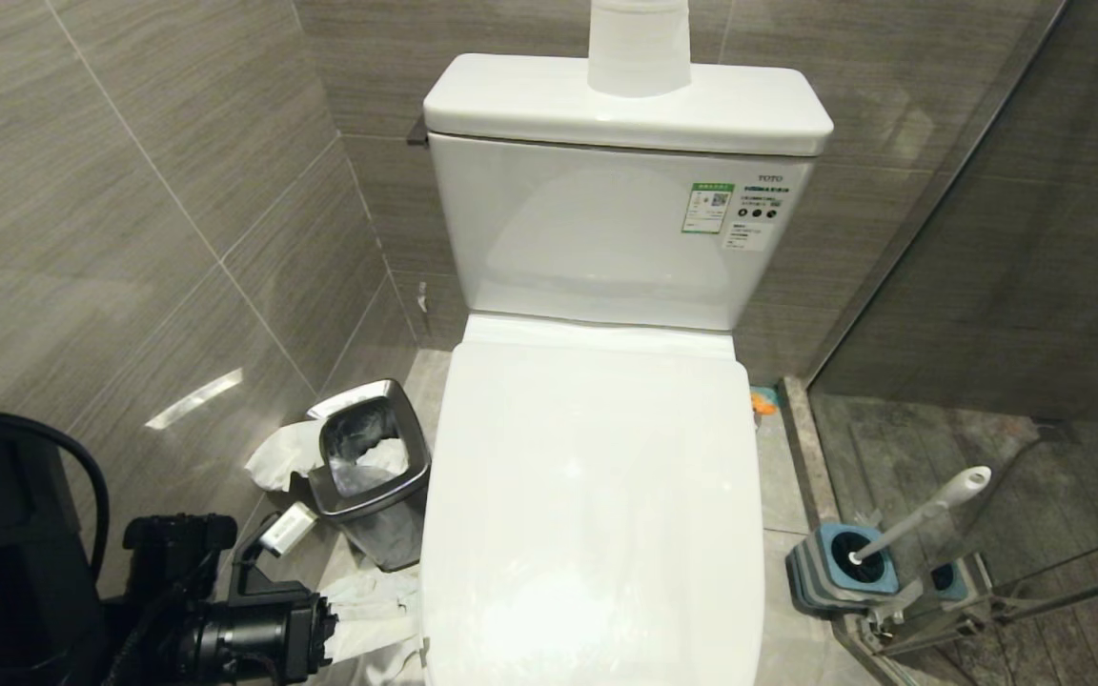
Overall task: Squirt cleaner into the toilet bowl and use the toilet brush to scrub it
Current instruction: Use the left hand to lift the toilet lid slightly
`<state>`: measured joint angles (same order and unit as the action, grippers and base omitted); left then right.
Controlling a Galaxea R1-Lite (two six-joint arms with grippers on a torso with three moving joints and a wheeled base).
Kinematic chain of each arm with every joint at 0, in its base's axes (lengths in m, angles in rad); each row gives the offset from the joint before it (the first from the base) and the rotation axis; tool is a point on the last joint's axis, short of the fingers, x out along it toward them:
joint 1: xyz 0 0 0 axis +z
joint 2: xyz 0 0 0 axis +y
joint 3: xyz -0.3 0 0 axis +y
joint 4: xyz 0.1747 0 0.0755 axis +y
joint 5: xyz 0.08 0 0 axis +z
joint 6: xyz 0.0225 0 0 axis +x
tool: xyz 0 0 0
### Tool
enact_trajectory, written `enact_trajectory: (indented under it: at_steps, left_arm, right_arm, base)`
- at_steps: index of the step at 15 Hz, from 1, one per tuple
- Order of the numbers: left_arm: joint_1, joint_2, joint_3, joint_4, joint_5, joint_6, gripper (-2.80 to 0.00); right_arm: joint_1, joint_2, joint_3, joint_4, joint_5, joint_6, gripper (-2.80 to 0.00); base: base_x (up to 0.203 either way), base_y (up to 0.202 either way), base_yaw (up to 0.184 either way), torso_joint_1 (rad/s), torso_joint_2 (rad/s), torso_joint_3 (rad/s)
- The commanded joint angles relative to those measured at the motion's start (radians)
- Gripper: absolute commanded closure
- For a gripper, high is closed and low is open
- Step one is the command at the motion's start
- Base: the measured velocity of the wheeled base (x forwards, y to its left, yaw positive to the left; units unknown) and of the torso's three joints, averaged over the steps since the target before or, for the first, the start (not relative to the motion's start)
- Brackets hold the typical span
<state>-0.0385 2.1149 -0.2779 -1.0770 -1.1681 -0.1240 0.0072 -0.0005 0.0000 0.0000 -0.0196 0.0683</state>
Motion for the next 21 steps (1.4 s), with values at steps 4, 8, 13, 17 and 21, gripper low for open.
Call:
enact_trajectory:
  at_steps: [4, 8, 13, 17, 21]
  left_arm:
    - [-0.006, -0.004, 0.023, -0.006, -0.007, 0.016, -2.8]
    - [-0.029, 0.006, 0.065, -0.006, -0.005, 0.068, -2.8]
    - [-0.055, 0.028, 0.08, -0.014, -0.001, 0.109, -2.8]
    - [-0.063, 0.099, 0.086, -0.117, 0.002, 0.11, -2.8]
    - [-0.079, 0.157, 0.107, -0.239, 0.007, 0.103, -2.8]
  right_arm:
    - [0.0, 0.0, 0.0, 0.0, 0.0, 0.001, 0.0]
    - [0.0, 0.0, 0.0, 0.0, 0.0, 0.001, 0.0]
    - [0.0, 0.0, 0.0, 0.0, 0.0, 0.001, 0.0]
    - [0.0, 0.0, 0.0, 0.0, 0.0, 0.001, 0.0]
    - [0.0, 0.0, 0.0, 0.0, 0.0, 0.001, 0.0]
  base:
    - [0.0, 0.0, 0.0, 0.0, 0.0, 0.0]
    - [0.0, 0.0, 0.0, 0.0, 0.0, 0.0]
    - [0.0, 0.0, 0.0, 0.0, 0.0, 0.0]
    - [0.0, 0.0, 0.0, 0.0, 0.0, 0.0]
    - [0.0, 0.0, 0.0, 0.0, 0.0, 0.0]
